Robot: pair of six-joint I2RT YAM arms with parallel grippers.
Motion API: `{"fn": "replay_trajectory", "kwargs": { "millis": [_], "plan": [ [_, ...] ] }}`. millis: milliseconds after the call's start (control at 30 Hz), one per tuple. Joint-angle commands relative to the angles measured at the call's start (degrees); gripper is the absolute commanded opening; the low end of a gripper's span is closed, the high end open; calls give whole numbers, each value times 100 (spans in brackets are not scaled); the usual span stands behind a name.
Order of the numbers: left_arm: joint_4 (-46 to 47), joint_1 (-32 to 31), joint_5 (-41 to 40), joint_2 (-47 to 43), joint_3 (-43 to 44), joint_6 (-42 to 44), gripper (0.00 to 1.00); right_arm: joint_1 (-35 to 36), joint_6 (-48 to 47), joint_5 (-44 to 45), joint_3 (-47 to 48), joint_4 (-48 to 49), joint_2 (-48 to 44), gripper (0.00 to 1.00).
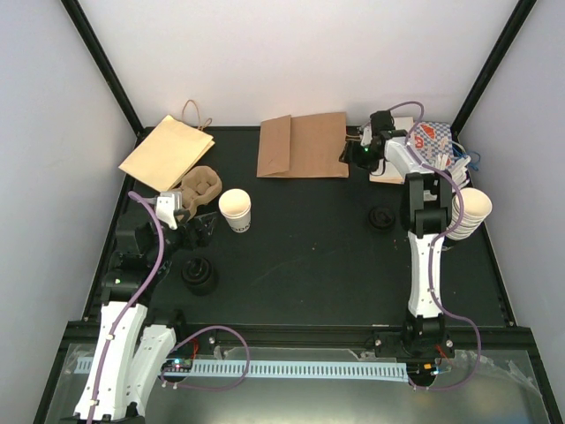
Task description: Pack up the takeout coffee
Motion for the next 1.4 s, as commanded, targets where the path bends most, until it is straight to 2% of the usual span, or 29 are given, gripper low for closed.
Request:
{"fn": "replay_trajectory", "kwargs": {
  "millis": [0,167,467,767,1000,1067,1133,1367],
  "plan": [
    [178,20,150,14,6,89,99,-50,-14,-269,166,6,151,76],
    [188,14,169,28,-3,92,99,-85,6,-356,183,45,269,80],
    [214,14,176,42,-12,89,99,-110,150,-863,455,102,715,79],
    [210,14,169,53,-12,90,99,-114,329,-1348,515,304,920,65],
    [223,15,158,49,-12,100,99,-114,376,-1618,532,397,1027,60],
    [223,14,154,51,-12,98,99,-112,401,-1633,516,411,1045,56],
    [223,15,161,53,-12,98,99,-114,412,-1642,489,428,1038,47],
    [224,14,160,42,-12,105,99,-114,345,-1774,339,461,859,4]
  ]
}}
